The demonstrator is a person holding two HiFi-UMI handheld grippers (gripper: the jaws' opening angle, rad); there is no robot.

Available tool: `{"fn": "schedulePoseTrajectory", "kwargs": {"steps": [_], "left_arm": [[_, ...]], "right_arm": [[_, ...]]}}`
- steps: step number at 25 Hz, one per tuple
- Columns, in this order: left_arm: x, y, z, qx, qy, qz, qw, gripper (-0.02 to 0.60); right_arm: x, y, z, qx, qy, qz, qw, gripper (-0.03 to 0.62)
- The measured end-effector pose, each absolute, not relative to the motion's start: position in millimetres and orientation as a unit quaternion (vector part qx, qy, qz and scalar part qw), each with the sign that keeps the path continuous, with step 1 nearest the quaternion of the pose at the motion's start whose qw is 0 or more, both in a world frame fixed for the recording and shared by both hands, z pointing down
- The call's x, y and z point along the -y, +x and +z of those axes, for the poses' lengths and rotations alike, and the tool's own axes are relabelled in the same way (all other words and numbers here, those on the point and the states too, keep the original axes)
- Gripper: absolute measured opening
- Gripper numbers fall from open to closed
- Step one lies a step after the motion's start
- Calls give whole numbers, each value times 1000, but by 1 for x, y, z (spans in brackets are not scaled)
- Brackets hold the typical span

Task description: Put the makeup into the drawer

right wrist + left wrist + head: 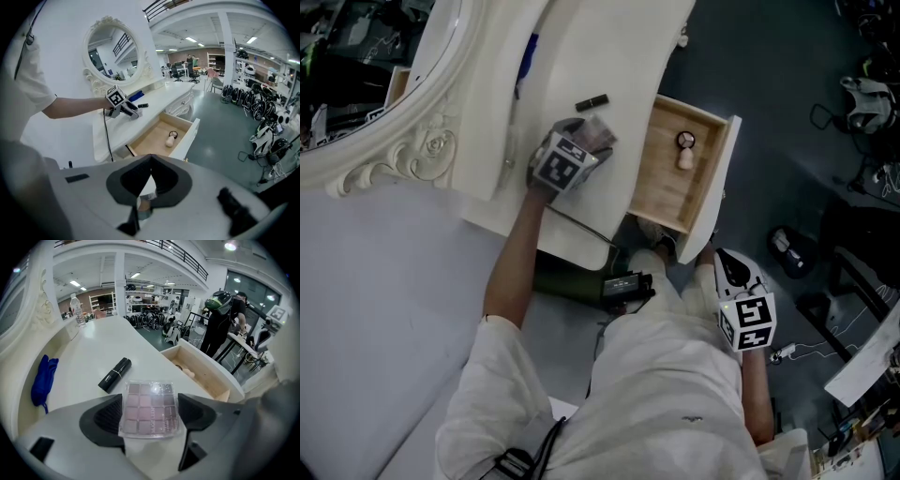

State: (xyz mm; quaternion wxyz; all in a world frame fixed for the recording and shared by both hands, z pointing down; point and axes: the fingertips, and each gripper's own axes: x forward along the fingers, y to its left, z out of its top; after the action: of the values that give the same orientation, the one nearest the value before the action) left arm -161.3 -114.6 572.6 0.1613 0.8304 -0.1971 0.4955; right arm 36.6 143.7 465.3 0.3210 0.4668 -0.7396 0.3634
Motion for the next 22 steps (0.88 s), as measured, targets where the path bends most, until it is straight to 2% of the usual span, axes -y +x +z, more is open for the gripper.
{"fn": "schedulePoseTrajectory", "kwargs": {"steps": [22], "left_arm": [[83,-149,546,254,817,479,194,374]], "right_arm": [[-147,64,456,765,445,352,304,14]]}}
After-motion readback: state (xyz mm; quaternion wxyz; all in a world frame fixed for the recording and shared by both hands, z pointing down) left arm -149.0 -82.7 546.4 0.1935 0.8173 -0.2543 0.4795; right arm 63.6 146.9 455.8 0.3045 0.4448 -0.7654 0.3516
